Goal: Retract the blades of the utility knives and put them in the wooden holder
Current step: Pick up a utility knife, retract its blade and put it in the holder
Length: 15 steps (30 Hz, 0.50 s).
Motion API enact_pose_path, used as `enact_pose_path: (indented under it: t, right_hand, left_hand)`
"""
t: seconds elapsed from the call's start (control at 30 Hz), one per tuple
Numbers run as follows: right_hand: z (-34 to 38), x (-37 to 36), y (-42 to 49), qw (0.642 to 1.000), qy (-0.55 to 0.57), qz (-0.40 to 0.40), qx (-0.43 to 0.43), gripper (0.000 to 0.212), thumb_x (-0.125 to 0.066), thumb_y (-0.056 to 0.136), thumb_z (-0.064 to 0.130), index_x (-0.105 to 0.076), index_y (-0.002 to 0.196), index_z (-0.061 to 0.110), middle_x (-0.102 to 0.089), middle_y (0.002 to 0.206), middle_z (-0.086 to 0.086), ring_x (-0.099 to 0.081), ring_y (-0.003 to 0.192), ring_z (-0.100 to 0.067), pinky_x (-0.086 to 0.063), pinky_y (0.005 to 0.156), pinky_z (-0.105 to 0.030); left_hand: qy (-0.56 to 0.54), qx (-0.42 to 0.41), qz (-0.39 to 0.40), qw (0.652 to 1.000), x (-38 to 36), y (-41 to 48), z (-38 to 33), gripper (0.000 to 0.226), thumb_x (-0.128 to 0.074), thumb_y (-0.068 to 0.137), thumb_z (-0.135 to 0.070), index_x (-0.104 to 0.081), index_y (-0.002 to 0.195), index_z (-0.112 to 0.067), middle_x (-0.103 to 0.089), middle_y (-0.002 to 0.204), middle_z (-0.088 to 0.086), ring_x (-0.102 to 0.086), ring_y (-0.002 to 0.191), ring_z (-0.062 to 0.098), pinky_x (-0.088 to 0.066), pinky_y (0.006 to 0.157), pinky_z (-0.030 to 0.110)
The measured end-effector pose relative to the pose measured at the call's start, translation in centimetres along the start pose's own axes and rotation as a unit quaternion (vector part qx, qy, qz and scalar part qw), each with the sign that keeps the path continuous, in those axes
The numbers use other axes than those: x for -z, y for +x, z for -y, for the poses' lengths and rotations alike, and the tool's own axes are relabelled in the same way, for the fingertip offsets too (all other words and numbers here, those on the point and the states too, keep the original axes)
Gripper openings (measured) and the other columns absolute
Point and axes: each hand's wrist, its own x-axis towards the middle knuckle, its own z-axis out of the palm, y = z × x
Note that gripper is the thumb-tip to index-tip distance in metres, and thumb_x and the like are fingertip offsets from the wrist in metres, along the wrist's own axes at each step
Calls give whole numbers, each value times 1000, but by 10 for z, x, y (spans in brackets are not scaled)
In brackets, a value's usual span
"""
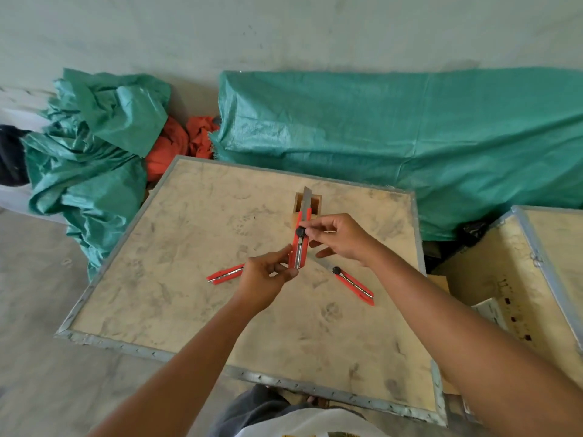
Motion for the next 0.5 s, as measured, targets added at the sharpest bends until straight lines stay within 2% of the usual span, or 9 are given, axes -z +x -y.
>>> enact_pose_path:
  t: [0.07,0.13,0.2,0.27,0.3,0.33,0.4,0.43,0.5]
  right_hand:
    - [14,2,1,1000,-26,-3,13,26,-66,97,14,-74,121,20,-76,104,-4,-71,88,-14,-63,71,-26]
    - [29,3,-1,998,-50,-8,25,23,-69,95,16,-76,117,20,-79,100,2,-69,84,-7,-61,70,-24]
    - [39,5,-2,996,-75,-5,40,22,-70,94,15,-77,115,16,-76,77,22,-64,68,5,-56,63,-17]
    - [45,5,-5,994,-92,-8,56,23,-70,94,9,-76,116,8,-67,60,31,-59,56,11,-47,57,-9]
    - [49,5,-5,993,-94,-12,64,23,-70,94,6,-75,116,5,-68,63,32,-60,57,13,-46,57,-7]
    - [51,4,-5,992,-99,-16,74,26,-71,93,5,-75,118,6,-73,74,28,-63,62,15,-47,61,-6]
    - [59,1,-6,989,-114,-24,93,32,-73,91,7,-73,123,12,-78,106,10,-67,76,15,-50,71,-8]
    - [64,0,-7,988,-120,-25,96,34,-74,91,8,-73,124,15,-76,114,4,-68,80,14,-51,73,-9]
    - [68,-2,-6,985,-134,-32,100,28,-75,90,11,-76,118,16,-77,113,1,-70,82,8,-54,74,-15]
  left_hand:
    - [-11,-6,0,1000,12,8,-14,49,-77,80,-3,-67,124,-20,-77,96,-4,-64,79,8,-55,86,15]
    - [-19,-18,6,1000,22,15,-26,48,-78,80,-2,-69,122,-21,-78,94,-7,-64,78,8,-58,86,24]
    - [-26,-32,23,999,30,21,-35,46,-78,80,-3,-69,122,-21,-78,95,-6,-67,81,8,-59,85,30]
    - [-24,-51,41,998,35,26,-44,46,-77,81,-3,-69,124,-19,-79,98,-5,-68,83,10,-60,84,30]
    - [-25,-57,46,997,37,28,-47,47,-77,81,-3,-68,124,-18,-79,99,-4,-68,84,13,-60,85,32]
    - [-30,-61,49,996,39,29,-50,47,-77,80,-2,-68,124,-18,-79,100,-3,-68,85,15,-60,87,34]
    - [-40,-67,52,996,41,31,-57,48,-78,79,-1,-69,122,-21,-79,99,-4,-68,86,16,-59,88,33]
    - [-43,-71,52,995,43,31,-59,48,-78,79,0,-70,119,-25,-79,98,-5,-69,86,15,-58,88,31]
    - [-47,-81,58,994,46,32,-63,49,-78,78,1,-70,111,-35,-80,95,-5,-69,84,15,-58,86,29]
